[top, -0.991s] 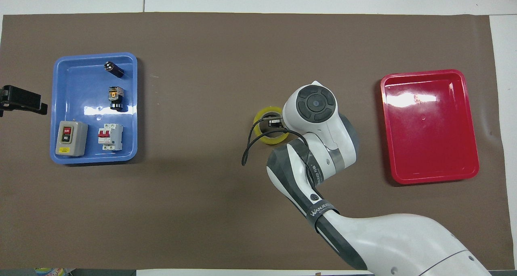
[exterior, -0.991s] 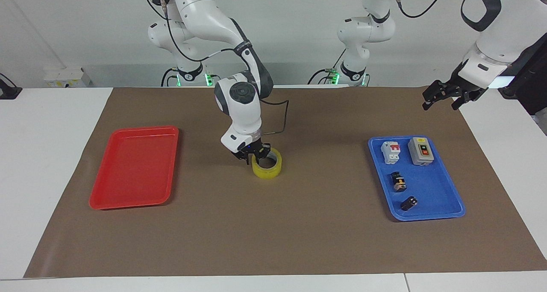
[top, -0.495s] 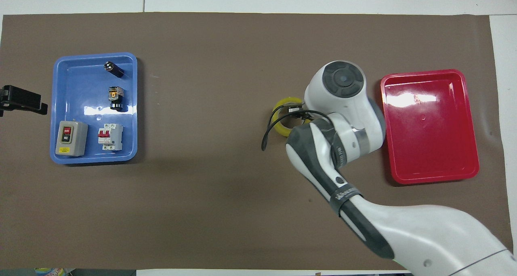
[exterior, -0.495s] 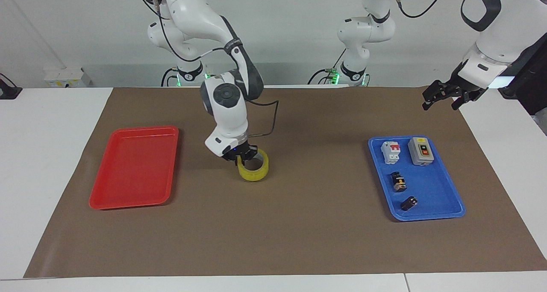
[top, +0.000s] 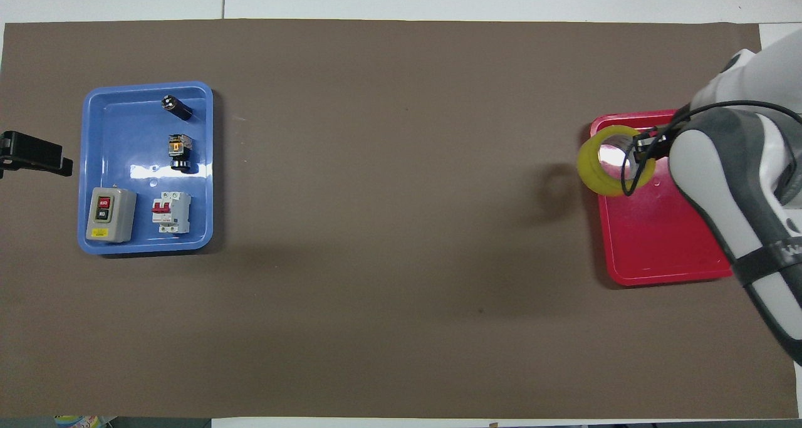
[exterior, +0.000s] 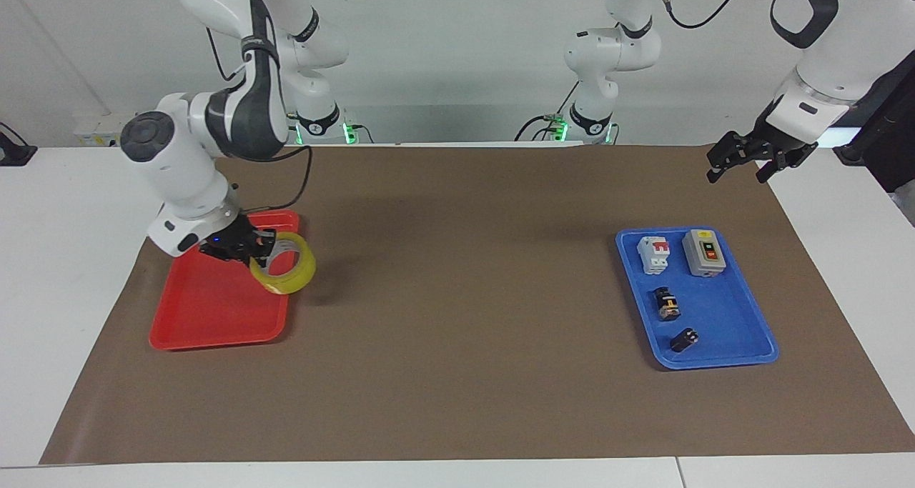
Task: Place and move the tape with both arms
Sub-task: 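Carry the tape roll with the right gripper into the red tray, then open the right gripper and withdraw it from the red tray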
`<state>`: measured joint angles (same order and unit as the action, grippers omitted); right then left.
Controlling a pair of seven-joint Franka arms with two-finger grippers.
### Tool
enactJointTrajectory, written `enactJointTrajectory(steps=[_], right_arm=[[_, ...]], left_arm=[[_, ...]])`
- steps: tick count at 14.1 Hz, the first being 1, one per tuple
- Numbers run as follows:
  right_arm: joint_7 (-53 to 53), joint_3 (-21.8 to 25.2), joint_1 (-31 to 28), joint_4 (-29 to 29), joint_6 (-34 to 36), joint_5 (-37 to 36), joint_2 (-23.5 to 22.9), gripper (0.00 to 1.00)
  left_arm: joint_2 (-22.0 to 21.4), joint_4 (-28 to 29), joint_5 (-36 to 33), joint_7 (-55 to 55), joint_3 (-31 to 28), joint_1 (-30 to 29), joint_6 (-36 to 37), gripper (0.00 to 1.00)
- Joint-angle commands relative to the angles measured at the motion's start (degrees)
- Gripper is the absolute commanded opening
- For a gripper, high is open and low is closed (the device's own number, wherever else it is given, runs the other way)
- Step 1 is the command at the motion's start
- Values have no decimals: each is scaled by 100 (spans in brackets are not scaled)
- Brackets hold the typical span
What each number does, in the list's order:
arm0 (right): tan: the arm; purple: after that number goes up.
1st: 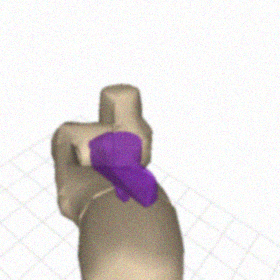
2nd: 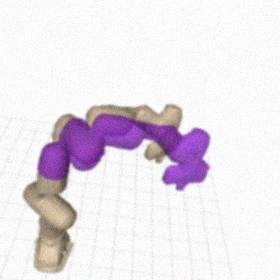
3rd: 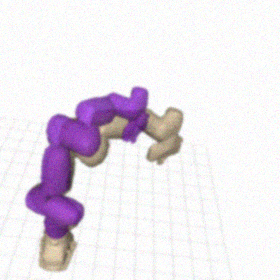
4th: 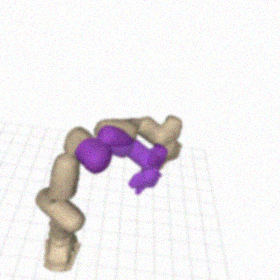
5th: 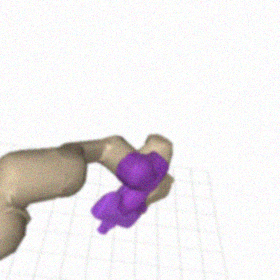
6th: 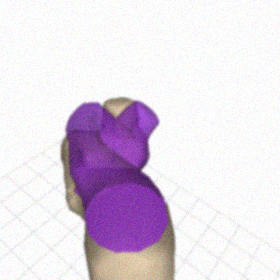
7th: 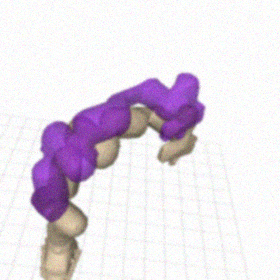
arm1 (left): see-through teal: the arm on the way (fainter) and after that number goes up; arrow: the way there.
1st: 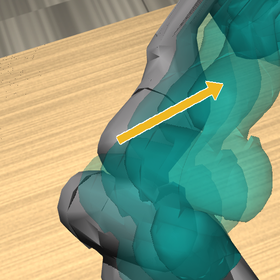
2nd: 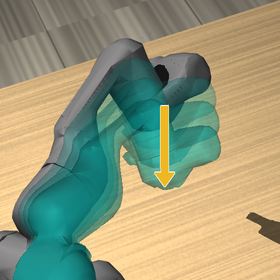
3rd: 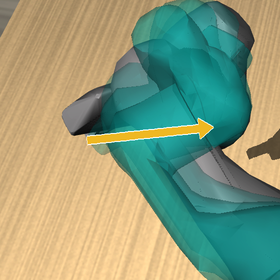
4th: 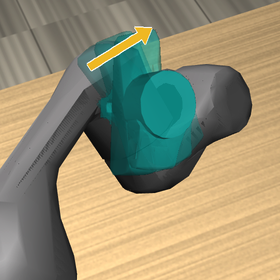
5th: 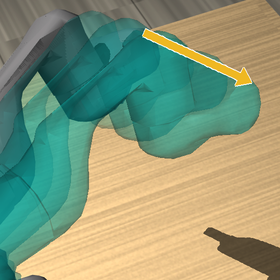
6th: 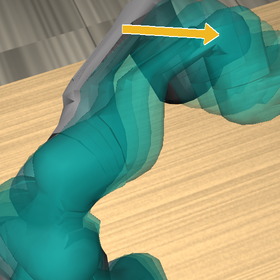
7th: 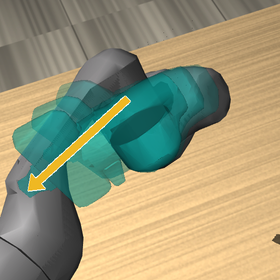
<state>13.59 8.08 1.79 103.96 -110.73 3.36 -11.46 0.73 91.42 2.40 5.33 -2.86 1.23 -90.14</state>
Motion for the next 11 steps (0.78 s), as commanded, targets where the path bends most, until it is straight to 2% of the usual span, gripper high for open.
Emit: enactJointTrajectory(steps=[1, 4, 8, 11], right_arm=[[739, -105, -555, 475, -185, 42, 205, 0], [1145, -105, -899, 1089, -973, -247, 363, 0], [1181, -105, -996, 2083, -2204, -248, 592, 0], [1225, -105, -1075, 2173, -2330, -248, 557, 0]], left_arm=[[-38, -2, -117, 108, -4, 36, -92, 100], [-38, 7, -152, 231, -4, 36, -101, 100], [-38, 7, -143, 197, 5, 27, -39, 100], [-38, 7, -143, 197, 5, 27, -66, 100]])
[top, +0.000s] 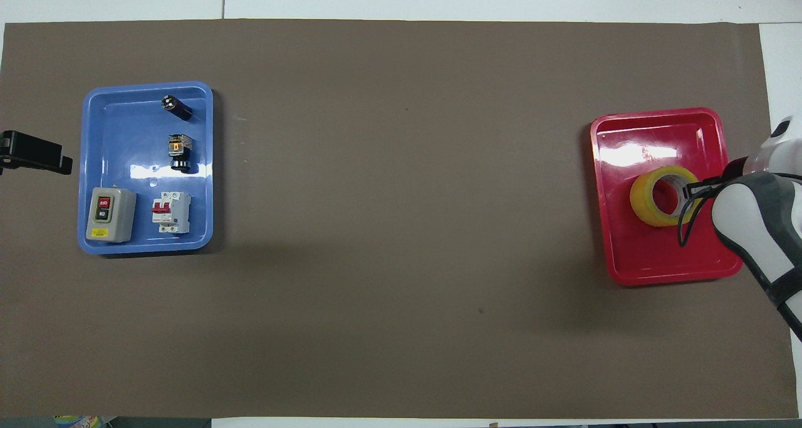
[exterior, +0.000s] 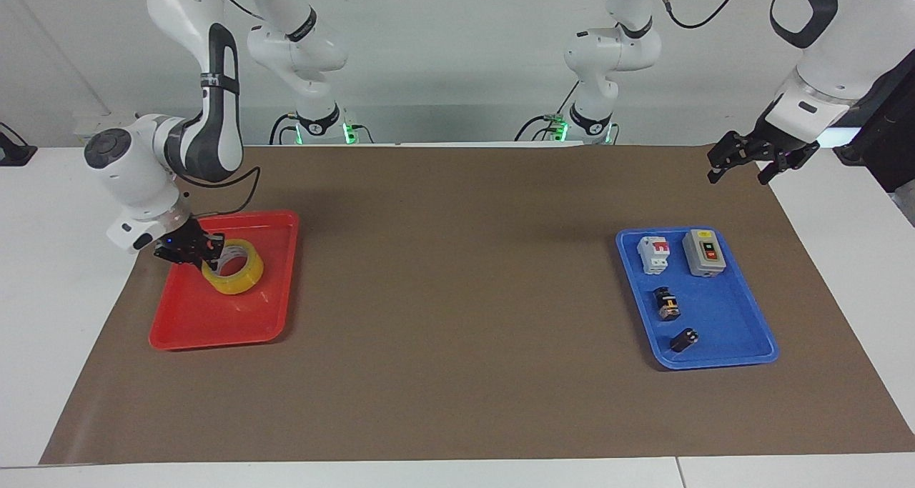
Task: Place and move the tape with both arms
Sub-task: 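Open the right gripper and withdraw it from the red tray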
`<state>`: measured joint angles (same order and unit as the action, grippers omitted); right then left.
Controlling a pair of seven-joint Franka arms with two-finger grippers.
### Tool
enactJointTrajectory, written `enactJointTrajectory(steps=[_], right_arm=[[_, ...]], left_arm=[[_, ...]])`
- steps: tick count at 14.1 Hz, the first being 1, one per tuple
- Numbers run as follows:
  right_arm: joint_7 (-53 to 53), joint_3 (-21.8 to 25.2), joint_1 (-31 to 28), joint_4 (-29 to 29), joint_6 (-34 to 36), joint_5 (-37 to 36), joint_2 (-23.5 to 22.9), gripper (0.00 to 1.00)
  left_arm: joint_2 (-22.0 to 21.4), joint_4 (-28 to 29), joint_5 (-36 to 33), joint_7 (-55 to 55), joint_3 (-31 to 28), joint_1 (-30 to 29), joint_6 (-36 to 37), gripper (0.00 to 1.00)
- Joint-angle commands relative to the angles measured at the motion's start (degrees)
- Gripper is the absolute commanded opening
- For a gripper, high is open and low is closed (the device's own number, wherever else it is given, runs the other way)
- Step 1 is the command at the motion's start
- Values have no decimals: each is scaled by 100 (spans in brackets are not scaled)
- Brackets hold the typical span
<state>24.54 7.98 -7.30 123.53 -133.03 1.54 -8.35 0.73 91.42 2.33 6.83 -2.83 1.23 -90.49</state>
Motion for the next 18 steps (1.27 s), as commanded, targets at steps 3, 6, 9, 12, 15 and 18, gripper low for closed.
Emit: enactJointTrajectory(steps=[3, 6, 9, 12, 15, 18], right_arm=[[121, -95, -184, 206, -109, -66, 220, 37], [95, -104, -175, -83, 188, -66, 202, 100], [42, -104, -131, -1117, 1494, -66, 281, 100], [-124, -113, -114, -2558, 3208, -58, 299, 100], [-283, -122, -105, -3290, 4134, -75, 456, 100], [-309, -104, -175, -3143, 4741, -163, 1045, 100]], left_arm=[[-38, 7, -136, 47, 2, 27, -30, 100], [-38, 7, -136, 47, 2, 27, -30, 100], [-38, 7, -136, 47, 2, 27, -30, 100], [-38, 7, -136, 47, 2, 27, -30, 100], [-38, 7, -136, 47, 2, 27, -30, 100], [-38, 7, -136, 47, 2, 27, -30, 100]])
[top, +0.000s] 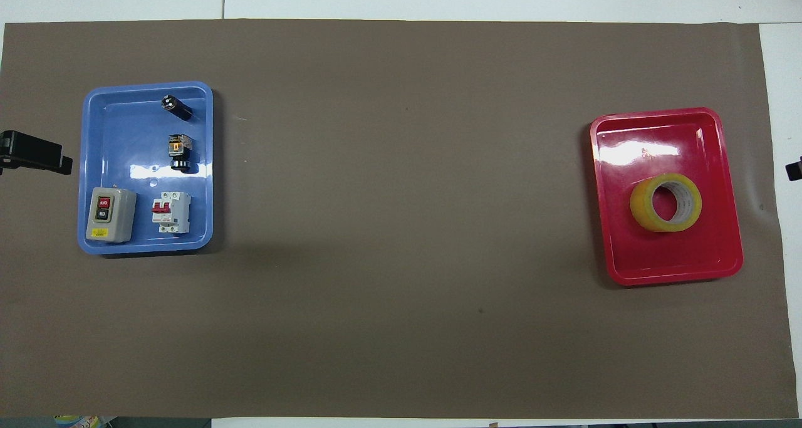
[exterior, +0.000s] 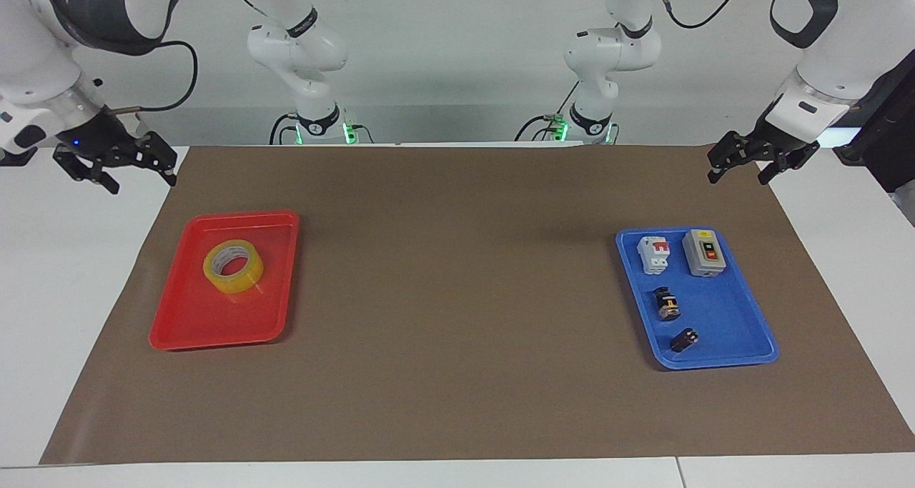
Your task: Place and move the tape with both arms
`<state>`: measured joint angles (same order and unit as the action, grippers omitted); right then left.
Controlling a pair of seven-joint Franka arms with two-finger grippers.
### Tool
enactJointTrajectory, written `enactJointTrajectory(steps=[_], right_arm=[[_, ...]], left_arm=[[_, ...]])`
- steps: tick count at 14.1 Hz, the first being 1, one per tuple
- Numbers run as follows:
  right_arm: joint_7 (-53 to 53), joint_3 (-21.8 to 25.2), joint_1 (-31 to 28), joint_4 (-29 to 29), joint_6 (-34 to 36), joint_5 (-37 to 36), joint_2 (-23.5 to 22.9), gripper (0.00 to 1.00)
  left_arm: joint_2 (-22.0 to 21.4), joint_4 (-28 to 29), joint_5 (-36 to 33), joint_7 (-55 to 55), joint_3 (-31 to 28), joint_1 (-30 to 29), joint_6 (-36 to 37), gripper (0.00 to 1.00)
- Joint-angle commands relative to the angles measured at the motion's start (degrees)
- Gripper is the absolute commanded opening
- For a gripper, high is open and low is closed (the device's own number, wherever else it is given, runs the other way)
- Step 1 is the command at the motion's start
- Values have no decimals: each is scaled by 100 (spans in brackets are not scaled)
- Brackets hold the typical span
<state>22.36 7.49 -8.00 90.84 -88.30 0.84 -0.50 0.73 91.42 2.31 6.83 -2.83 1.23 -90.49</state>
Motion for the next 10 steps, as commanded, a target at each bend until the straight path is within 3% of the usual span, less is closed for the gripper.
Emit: enactJointTrajectory(steps=[1, 2, 4, 10], right_arm=[[-127, -54, -36, 310, 339, -189, 357, 100], [-336, -106, 8, 503, 322, -381, 462, 100], [-802, -125, 166, 330, 305, -497, 394, 100], [-926, -116, 377, 179, 235, -506, 261, 100]], left_arm=[[-38, 7, -135, 47, 2, 27, -30, 100], [-38, 7, -135, 55, 2, 27, -30, 100], [-38, 7, -135, 47, 2, 27, -30, 100], [-38, 7, -135, 47, 2, 27, -30, 100]])
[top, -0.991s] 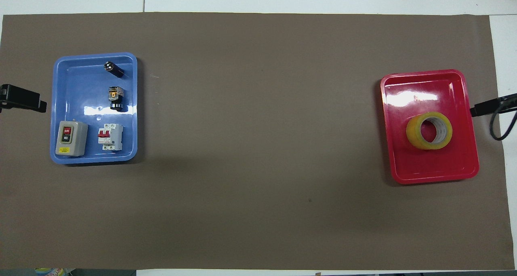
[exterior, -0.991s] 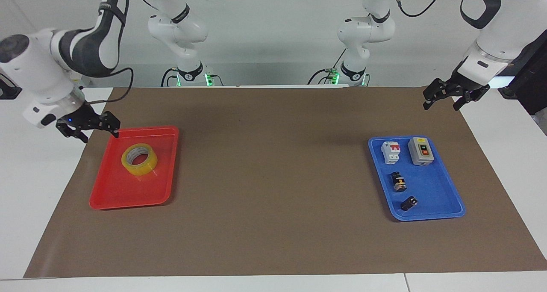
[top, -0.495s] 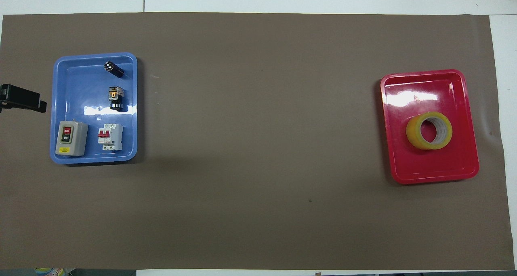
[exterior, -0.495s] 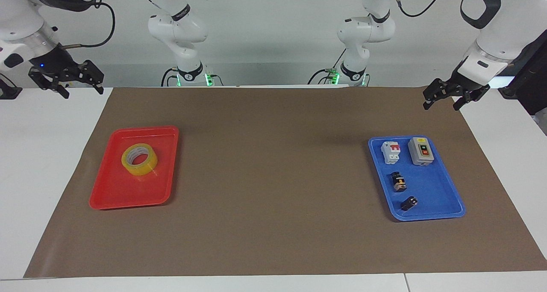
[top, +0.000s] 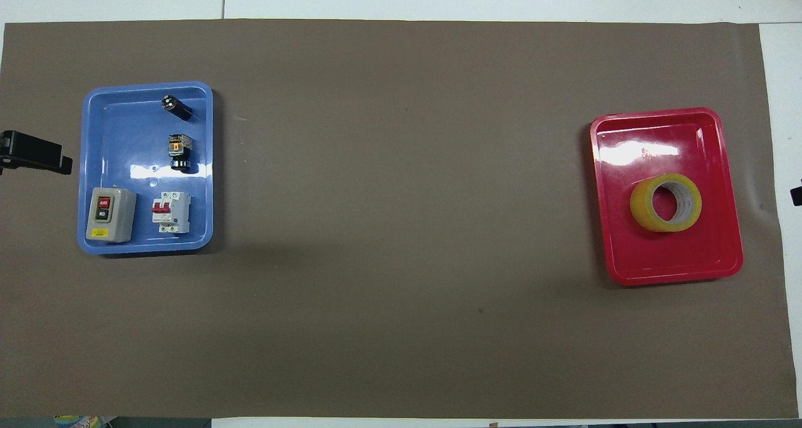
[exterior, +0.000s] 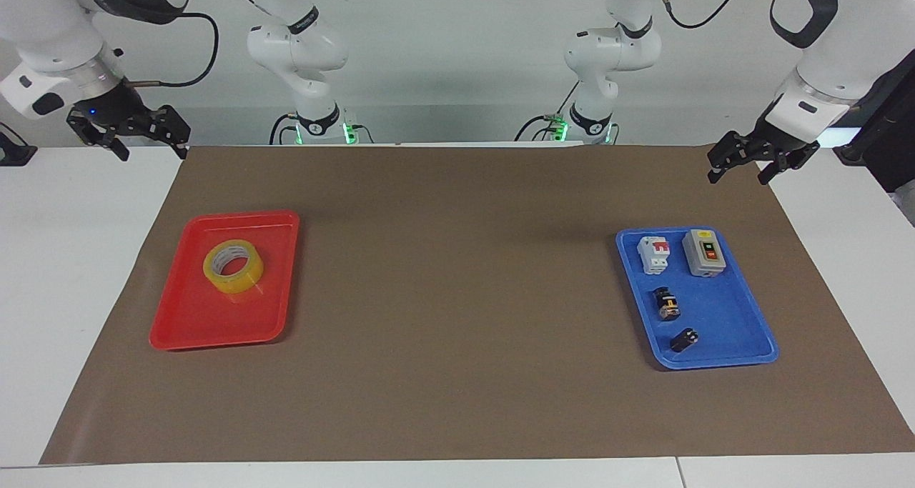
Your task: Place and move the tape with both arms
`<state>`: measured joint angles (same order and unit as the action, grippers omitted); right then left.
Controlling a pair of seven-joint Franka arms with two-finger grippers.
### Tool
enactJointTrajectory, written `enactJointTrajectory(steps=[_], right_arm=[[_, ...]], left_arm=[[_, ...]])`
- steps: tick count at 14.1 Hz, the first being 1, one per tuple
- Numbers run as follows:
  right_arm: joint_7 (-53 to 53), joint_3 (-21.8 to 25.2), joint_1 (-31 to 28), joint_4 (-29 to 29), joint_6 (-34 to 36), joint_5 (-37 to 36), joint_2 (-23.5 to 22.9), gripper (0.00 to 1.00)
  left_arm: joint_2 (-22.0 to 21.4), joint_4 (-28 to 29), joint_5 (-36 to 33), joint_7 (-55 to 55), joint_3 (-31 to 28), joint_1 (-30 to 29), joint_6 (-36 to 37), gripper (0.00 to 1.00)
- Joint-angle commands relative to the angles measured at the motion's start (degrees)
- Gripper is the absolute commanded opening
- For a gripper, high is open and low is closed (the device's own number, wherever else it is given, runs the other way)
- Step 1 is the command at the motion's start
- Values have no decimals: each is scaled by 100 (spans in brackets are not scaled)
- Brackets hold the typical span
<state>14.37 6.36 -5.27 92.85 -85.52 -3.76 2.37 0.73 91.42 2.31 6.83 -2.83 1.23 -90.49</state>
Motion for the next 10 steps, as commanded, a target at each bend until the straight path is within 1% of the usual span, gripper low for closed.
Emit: enactJointTrajectory(steps=[1, 3, 5, 7, 10], right_arm=[[-206, -4, 123, -4, -43, -20, -17, 100], [-408, 5, 254, -22, -9, -46, -35, 100], [-409, 23, 220, -170, 44, -46, -113, 100], [-409, 5, 263, -443, 281, -46, -307, 100], [-391, 14, 290, -408, 238, 42, -325, 100]], left_arm=[[-38, 7, -135, 47, 2, 27, -30, 100], [-38, 7, -135, 47, 2, 27, -30, 100], [-38, 7, -135, 47, 2, 27, -30, 100], [-38, 7, -135, 47, 2, 27, -30, 100], [-38, 7, -135, 47, 2, 27, -30, 100]])
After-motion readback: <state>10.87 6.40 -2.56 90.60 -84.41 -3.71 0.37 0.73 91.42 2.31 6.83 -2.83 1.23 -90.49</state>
